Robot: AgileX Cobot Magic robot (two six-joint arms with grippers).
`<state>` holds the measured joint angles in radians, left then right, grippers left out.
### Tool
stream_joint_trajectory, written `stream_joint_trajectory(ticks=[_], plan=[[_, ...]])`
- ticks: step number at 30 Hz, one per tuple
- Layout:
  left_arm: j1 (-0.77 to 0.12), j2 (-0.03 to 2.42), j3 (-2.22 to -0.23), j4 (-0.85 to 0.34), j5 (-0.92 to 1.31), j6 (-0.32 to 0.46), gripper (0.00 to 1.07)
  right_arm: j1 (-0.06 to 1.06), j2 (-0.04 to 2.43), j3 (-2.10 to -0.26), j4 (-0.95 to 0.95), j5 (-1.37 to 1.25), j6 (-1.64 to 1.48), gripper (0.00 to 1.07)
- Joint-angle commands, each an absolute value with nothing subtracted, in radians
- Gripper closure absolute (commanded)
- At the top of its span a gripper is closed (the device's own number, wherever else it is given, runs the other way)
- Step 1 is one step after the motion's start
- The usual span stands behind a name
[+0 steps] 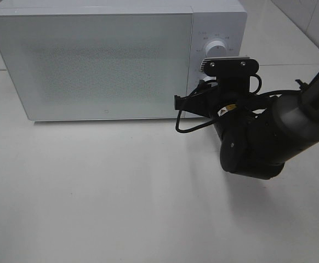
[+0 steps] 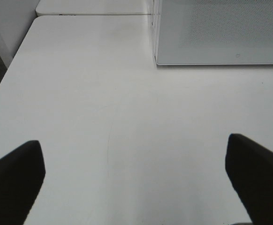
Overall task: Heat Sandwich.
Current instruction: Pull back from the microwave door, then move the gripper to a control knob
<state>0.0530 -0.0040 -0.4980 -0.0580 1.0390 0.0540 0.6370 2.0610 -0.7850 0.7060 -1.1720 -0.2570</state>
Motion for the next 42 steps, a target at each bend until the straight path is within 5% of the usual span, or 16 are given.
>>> stream_joint_trajectory(ticks=[1, 26, 42], plan=[[0.054, -0.031, -0.494, -0.055, 1.03, 0.048, 0.06, 0.638, 2.063, -0.793, 0.675, -1.196, -0.251, 0.87], [0.054, -0.031, -0.494, -0.055, 1.03, 0.048, 0.06, 0.638, 2.063, -0.793, 0.686, -1.197, -0.147, 0.91], [0.054, -0.031, -0.494, -0.055, 1.03, 0.048, 0.06, 0.638, 2.063, -0.793, 0.682, -1.191, 0.558, 0.91]])
